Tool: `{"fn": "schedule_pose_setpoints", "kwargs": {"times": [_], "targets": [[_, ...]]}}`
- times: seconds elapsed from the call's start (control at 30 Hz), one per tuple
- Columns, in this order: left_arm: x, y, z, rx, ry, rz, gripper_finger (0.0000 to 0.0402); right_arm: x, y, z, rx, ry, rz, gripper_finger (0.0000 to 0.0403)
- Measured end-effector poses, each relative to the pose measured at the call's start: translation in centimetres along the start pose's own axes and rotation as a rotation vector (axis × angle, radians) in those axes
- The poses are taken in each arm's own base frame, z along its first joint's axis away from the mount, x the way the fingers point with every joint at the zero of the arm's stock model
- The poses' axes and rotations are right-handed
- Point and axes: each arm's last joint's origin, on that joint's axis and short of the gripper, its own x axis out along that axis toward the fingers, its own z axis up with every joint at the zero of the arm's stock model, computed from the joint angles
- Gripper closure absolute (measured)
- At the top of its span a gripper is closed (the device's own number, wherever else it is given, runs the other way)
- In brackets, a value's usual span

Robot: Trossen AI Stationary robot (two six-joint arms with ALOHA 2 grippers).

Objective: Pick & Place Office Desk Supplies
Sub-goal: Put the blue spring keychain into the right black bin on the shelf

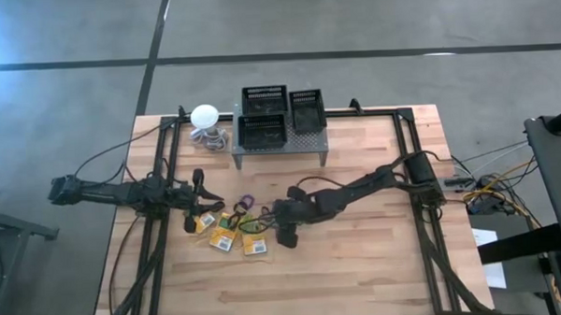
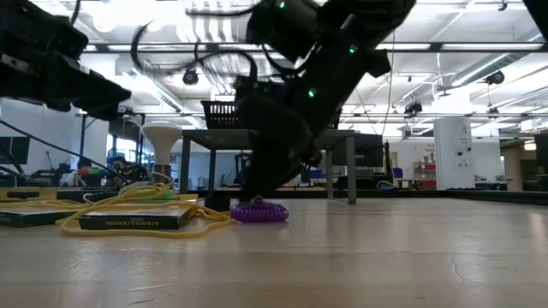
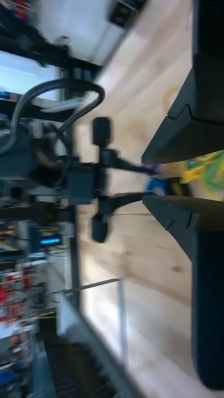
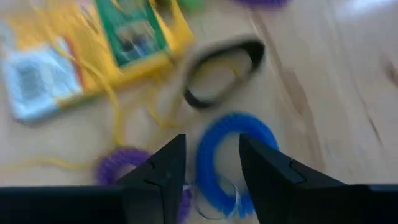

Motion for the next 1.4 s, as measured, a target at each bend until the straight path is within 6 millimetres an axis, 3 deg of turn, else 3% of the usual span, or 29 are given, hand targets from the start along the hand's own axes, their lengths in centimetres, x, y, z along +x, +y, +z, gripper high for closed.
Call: {"fn": "schedule_pose_setpoints", "kwargs": {"times": [0.2, 0.43, 0.63, 0.8, 0.93, 1.03, 1.23, 1.4], "targets": [[0.1, 0.0, -0.1, 0.0, 0.012, 0.001, 0.0307, 0.4, -0.3, 0.8, -0.001, 0.059, -0.031, 0.0289], [0.3, 0.0, -0.4, 0.001, 0.048, 0.0, 0.0307, 0.5, -0.9, 0.3, 0.001, 0.117, -0.014, 0.0336], [0.4, 0.0, -0.6, 0.002, 0.071, -0.001, 0.0307, -1.1, -0.8, 0.4, -0.012, 0.144, -0.013, 0.0384], [0.4, 0.0, -0.6, 0.002, 0.07, -0.001, 0.0307, -6.2, -0.4, 2.5, -0.067, 0.05, 0.07, 0.0383], [0.5, 0.0, -0.6, 0.002, 0.079, -0.001, 0.0307, -12.1, -0.6, 4.7, -0.146, -0.117, 0.141, 0.038], [0.5, 0.0, -0.7, 0.002, 0.088, -0.001, 0.0307, -16.8, -1.9, 6.3, -0.143, -0.281, 0.119, 0.038], [0.6, 0.0, -0.8, 0.002, 0.097, -0.001, 0.0307, -22.7, -7.7, 8.4, 0.014, -0.475, -0.025, 0.038], [0.5, 0.0, -0.7, 0.002, 0.091, 0.003, 0.0307, -23.3, -14.2, 9.4, 0.102, -0.469, -0.082, 0.038]]}}
